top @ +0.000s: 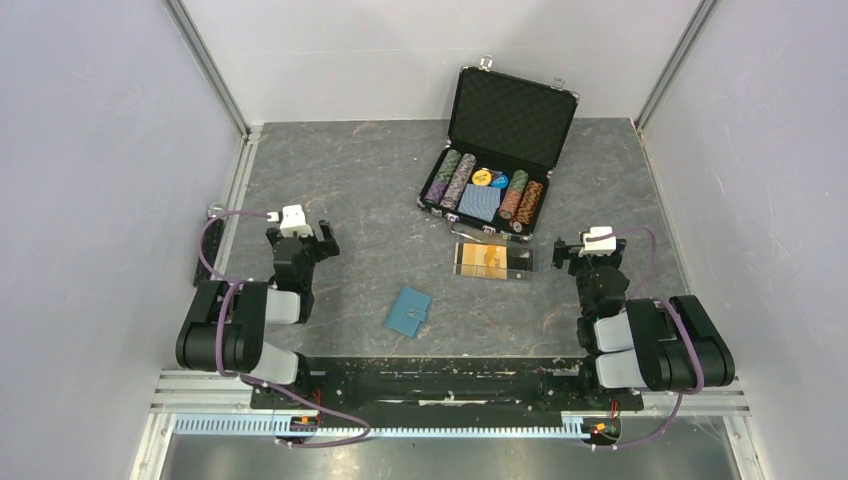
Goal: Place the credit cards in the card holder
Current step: Reset both arms
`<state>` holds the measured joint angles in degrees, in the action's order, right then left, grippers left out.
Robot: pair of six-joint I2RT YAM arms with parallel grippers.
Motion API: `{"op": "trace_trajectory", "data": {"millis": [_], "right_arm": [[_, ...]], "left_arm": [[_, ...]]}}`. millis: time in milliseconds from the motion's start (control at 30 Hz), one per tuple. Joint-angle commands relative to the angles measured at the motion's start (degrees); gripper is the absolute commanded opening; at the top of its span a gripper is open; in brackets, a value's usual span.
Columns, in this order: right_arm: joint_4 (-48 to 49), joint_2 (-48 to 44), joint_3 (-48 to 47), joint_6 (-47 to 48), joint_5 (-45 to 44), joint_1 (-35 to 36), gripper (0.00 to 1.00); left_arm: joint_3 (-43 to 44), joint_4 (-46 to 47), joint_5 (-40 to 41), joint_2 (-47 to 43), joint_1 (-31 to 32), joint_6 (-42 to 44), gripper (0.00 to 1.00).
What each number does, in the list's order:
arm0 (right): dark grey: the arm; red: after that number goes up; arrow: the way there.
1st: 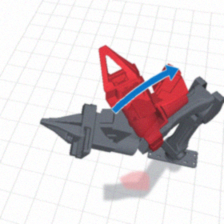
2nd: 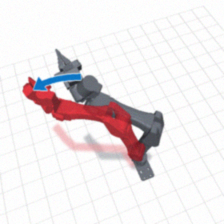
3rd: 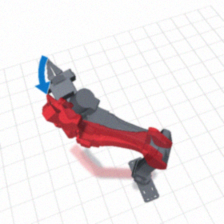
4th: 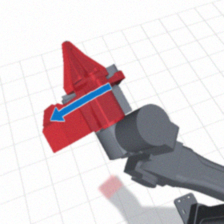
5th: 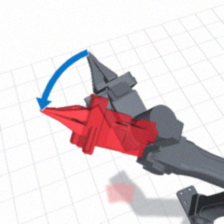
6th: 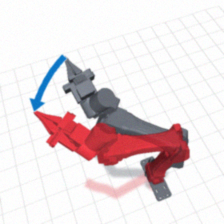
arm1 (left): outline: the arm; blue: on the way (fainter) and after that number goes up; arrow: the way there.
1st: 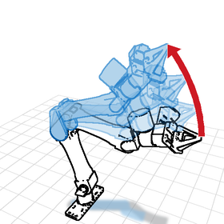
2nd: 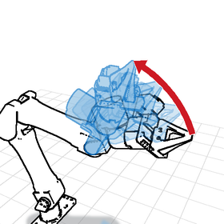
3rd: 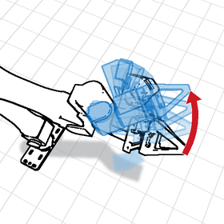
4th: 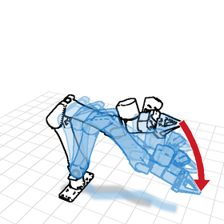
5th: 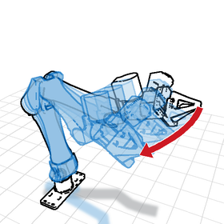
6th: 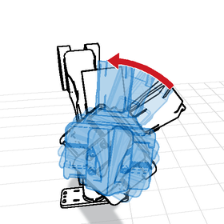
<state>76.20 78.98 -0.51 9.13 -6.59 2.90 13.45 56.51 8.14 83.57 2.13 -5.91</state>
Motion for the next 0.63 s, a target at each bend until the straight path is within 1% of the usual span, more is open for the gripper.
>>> {"op": "trace_trajectory", "data": {"millis": [0, 67, 167, 200, 267, 300, 600], "right_arm": [[4.13, -0.12, 5.05, 1.07, -1.45, 0.26, 0.98], [4.13, -0.08, 5.04, 1.07, -1.43, 0.25, 0.98], [4.05, -0.21, 5.01, 1.16, -1.41, 0.26, 0.98], [3.97, -0.23, 4.96, 1.12, -1.43, 0.26, 0.98], [4.21, -0.10, 5.04, 1.08, -1.42, 0.22, 0.98], [4.13, -0.07, 5.07, 1.06, -1.40, 0.21, 0.98], [4.17, -0.08, 5.06, 1.07, -1.42, 0.27, 0.98]], "left_arm": [[1.22, 3.77, 3.48, -0.14, 0.17, 1.61, 1.00], [0.98, 5.58, 3.71, 0.60, 0.24, 1.76, 1.00], [1.50, 3.85, 2.43, 0.20, 0.21, 2.09, 1.00], [1.74, 3.91, 0.95, 0.52, 0.22, 2.63, 1.00], [3.43, 0.57, -4.14, 0.54, 0.22, 4.76, 1.00], [3.40, 0.63, -4.65, 0.54, 0.19, 4.81, 1.00], [2.91, 1.58, -4.80, 0.54, 0.19, 4.78, 1.00]]}}
